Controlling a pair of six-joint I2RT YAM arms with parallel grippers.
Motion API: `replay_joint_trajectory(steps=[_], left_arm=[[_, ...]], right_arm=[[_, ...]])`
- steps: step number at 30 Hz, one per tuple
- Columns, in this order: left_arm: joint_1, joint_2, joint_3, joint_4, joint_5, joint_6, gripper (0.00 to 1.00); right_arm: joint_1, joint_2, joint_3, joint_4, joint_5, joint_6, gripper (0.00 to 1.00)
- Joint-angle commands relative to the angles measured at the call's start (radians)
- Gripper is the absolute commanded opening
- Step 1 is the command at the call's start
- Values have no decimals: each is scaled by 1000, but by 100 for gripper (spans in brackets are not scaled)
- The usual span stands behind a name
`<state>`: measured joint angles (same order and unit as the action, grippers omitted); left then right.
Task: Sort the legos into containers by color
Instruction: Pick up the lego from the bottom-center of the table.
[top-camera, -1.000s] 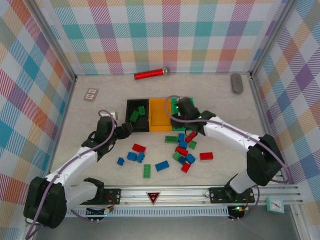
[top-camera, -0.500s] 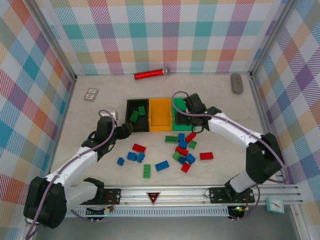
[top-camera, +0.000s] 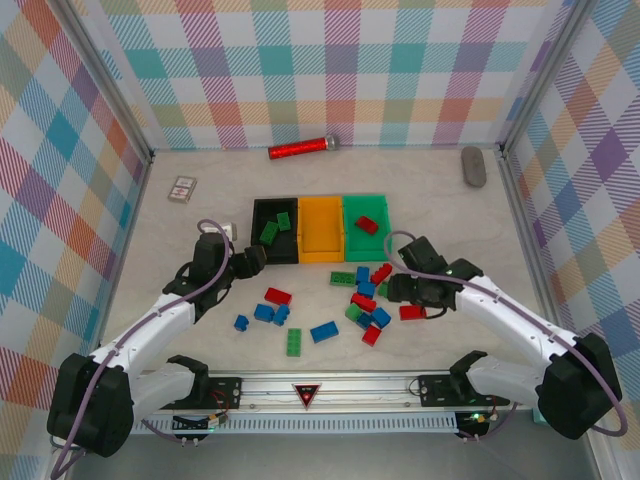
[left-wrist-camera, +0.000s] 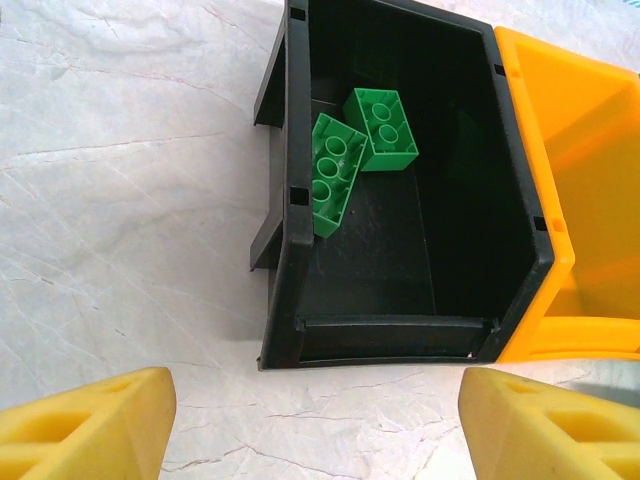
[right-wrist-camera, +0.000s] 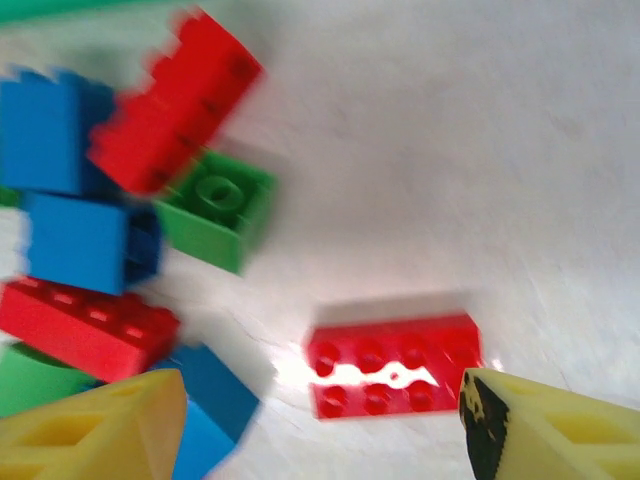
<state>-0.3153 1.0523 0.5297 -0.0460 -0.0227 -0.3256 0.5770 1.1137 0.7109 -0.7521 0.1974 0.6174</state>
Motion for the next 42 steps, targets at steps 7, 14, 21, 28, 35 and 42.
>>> replay_joint_trajectory(steps=[7,14,21,28,35,42], left_arm=[[9,2,6,21,-2,-6,75],[8,3,7,18,-7,-4,75],[8,13,10,20,-4,-4,75],[7,16,12,17,-6,-6,75],[6,29,12,24,4,-6,75],[6,43,16,22,1,-7,75]], right_arm=[[5,56,-59,-49,15,123,89],[18,177,-28,8,-3,75,89],[18,235,-31,68,-22,51,83],[34,290,-25,91,-21,35,60],[38,250,-8,73,-13,25,48],[38,192,82,65,-12,5,48]])
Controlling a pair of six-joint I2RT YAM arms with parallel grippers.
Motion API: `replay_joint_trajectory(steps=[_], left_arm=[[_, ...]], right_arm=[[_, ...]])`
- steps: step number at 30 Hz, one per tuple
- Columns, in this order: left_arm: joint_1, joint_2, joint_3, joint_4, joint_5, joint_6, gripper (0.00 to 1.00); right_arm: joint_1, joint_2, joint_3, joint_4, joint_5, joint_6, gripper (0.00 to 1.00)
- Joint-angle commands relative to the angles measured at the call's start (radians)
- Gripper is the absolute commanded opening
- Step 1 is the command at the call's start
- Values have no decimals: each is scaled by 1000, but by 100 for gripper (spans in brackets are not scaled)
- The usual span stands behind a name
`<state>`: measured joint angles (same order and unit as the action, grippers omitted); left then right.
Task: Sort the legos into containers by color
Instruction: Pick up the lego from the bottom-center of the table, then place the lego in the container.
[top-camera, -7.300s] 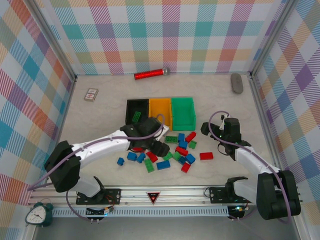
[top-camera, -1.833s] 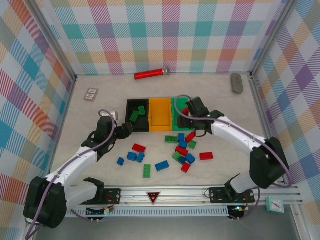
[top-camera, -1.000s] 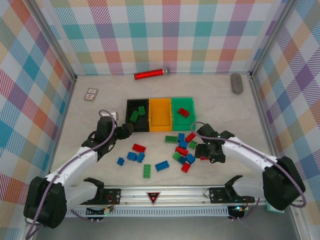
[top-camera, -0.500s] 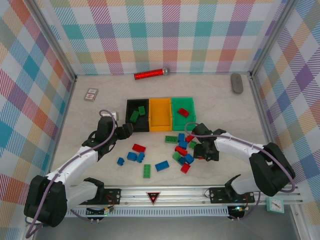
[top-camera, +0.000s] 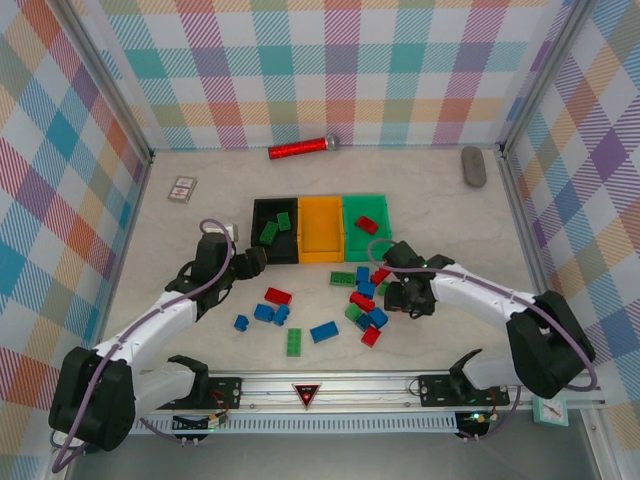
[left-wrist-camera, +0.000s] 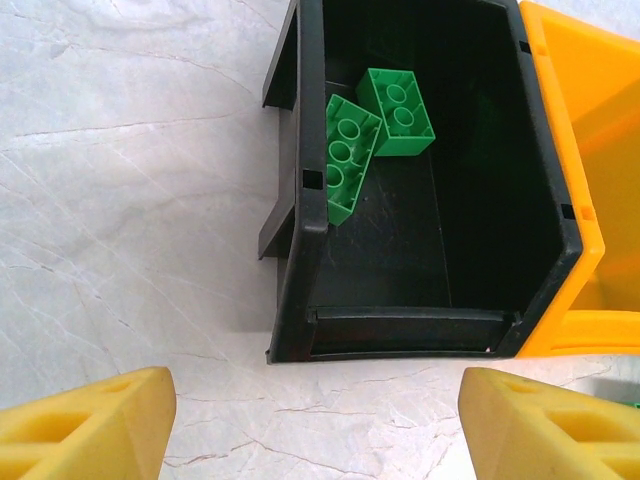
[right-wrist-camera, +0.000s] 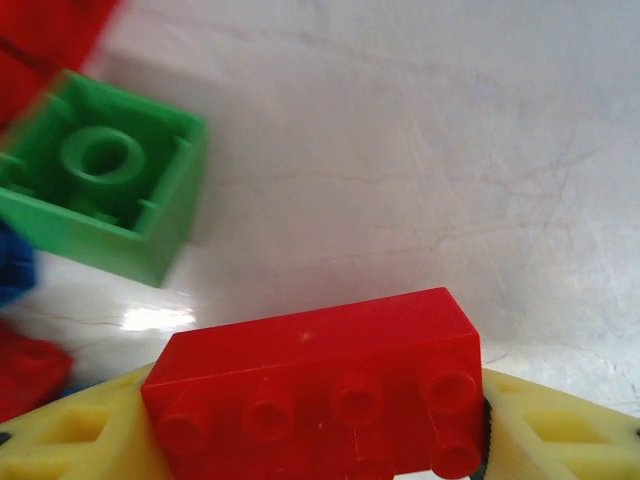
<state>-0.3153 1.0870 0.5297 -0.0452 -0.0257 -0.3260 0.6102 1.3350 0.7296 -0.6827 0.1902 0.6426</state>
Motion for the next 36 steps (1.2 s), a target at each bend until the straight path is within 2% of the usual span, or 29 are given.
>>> replay_joint_trajectory(steps=[1,6,12,17,19,22,29,36], left_arm=[[7,9,16,22,9,-6,75],[7,11,14,25,4,-5,75],[7,14,16,23,7,-5,75],[6,14,24,6,-11,3,75],[7,14,27,0,-10,4,75],[7,11,26,6,1,3,75],[8,19,27,14,24,1,75],[7,26,23,30,62,1,75]], right_arm=[[4,-27,85,7,-7,-29,48],[-1,81,264,48,-27,-103,51],[-45,296,575,11,-20,-216,54],[-76,417,728,-45,10,-259,63],[-75,422,738,-56,10,-261,73],[-72,390,692,-35,-29,-253,79],[-36,298,566,-3,-70,-262,81],[97,273,511,13,-125,-344,78]])
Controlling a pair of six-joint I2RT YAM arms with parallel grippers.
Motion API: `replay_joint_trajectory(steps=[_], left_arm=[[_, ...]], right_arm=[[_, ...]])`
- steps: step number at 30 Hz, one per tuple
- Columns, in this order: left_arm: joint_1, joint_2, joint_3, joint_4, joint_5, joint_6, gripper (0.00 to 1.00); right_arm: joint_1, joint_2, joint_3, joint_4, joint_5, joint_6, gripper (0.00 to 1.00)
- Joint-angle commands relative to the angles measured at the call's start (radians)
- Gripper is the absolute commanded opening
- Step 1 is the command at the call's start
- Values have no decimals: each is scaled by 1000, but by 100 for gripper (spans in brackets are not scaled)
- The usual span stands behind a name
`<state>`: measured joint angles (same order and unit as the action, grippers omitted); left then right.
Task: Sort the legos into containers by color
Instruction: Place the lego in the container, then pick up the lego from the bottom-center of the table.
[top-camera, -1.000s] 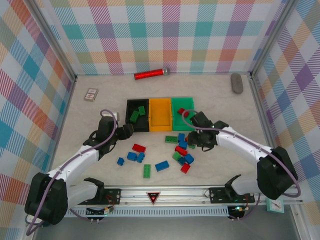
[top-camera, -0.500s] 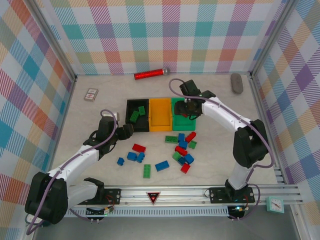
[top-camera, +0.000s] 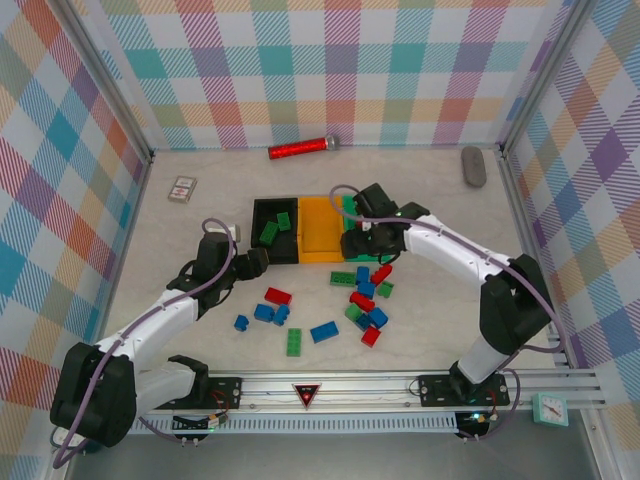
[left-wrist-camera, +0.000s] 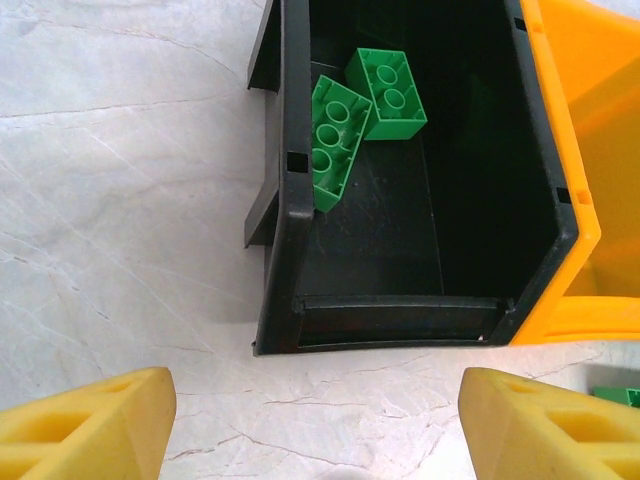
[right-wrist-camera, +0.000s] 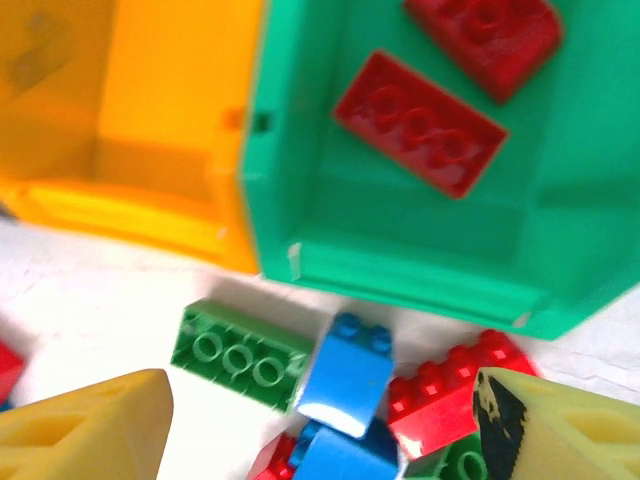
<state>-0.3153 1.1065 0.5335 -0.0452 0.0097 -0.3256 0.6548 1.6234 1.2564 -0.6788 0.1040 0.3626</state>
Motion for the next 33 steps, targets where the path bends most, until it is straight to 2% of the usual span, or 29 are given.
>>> replay_joint_trajectory(steps=[1,7,13,20,33], left_arm=[[7,6,19,33,29,1,75],[7,17,17,42,39,0,75],[7,20,19,34,17,0,75],[7,34,22,34,9,-6,75],[7,29,28,9,-30,-18,75]], right_arm=[[71,-6,-14,7,-31,-82,78],[137,75,2,3,-41,-193,78],[147,130,41,-8,-59,-252,77],[184,171,69,-10,-101,-241,72],[367,258,76,-38,-170,-197,73]])
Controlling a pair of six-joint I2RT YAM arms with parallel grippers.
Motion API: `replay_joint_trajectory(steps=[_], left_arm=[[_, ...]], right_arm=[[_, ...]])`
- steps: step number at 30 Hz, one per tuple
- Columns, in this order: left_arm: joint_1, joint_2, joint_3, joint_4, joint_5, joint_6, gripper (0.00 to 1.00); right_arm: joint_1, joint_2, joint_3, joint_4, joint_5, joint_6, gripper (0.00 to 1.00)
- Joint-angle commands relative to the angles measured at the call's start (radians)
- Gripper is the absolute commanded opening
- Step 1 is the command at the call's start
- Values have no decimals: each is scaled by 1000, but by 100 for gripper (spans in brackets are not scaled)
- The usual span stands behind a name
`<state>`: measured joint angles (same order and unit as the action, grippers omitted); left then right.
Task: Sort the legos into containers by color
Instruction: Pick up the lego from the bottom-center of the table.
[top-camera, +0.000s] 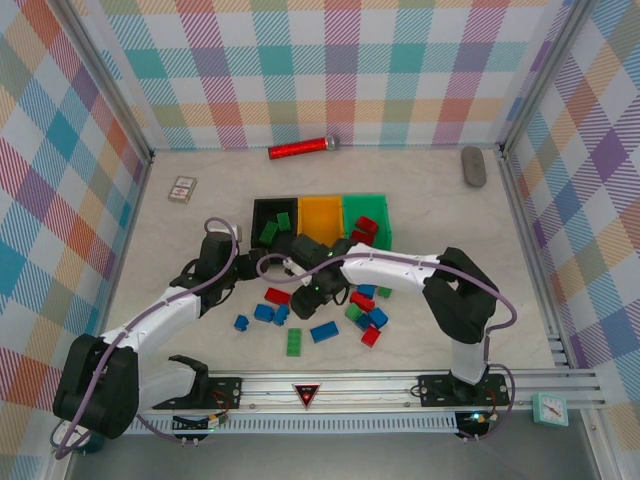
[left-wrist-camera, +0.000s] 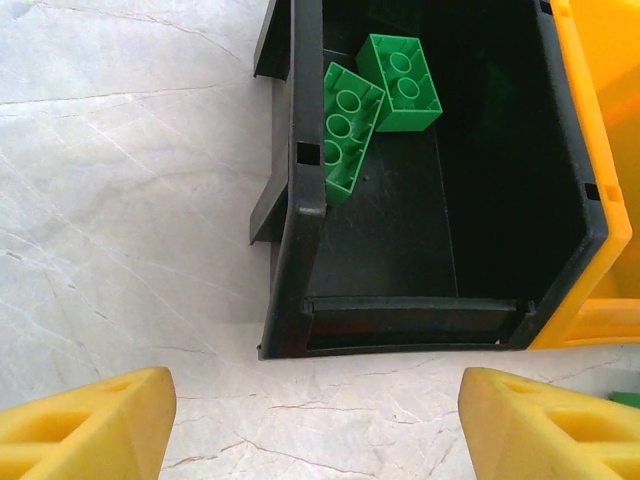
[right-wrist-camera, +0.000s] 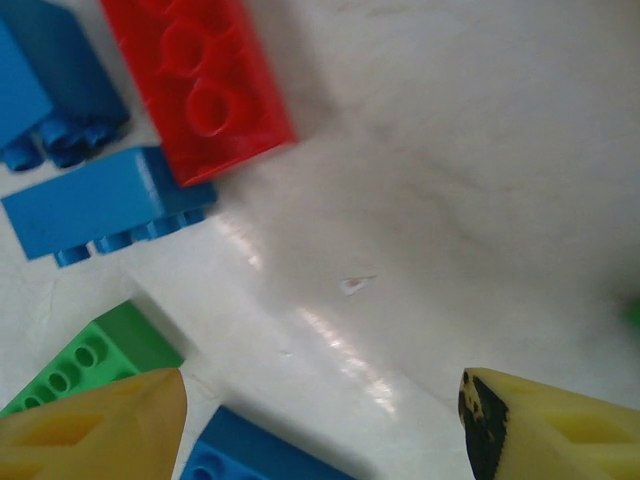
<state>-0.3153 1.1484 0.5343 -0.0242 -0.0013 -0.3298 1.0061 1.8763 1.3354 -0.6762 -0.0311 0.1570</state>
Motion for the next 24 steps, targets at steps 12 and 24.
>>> replay_joint_trajectory(steps=[12,24], left_arm=[[7,6,26,6,1,-22,75],[7,5,24,6,-3,-22,75]], right_arm=[[69,-77,-125,-87,-89,-123,78],[111,-11,-123,-121,-8,-138,79]])
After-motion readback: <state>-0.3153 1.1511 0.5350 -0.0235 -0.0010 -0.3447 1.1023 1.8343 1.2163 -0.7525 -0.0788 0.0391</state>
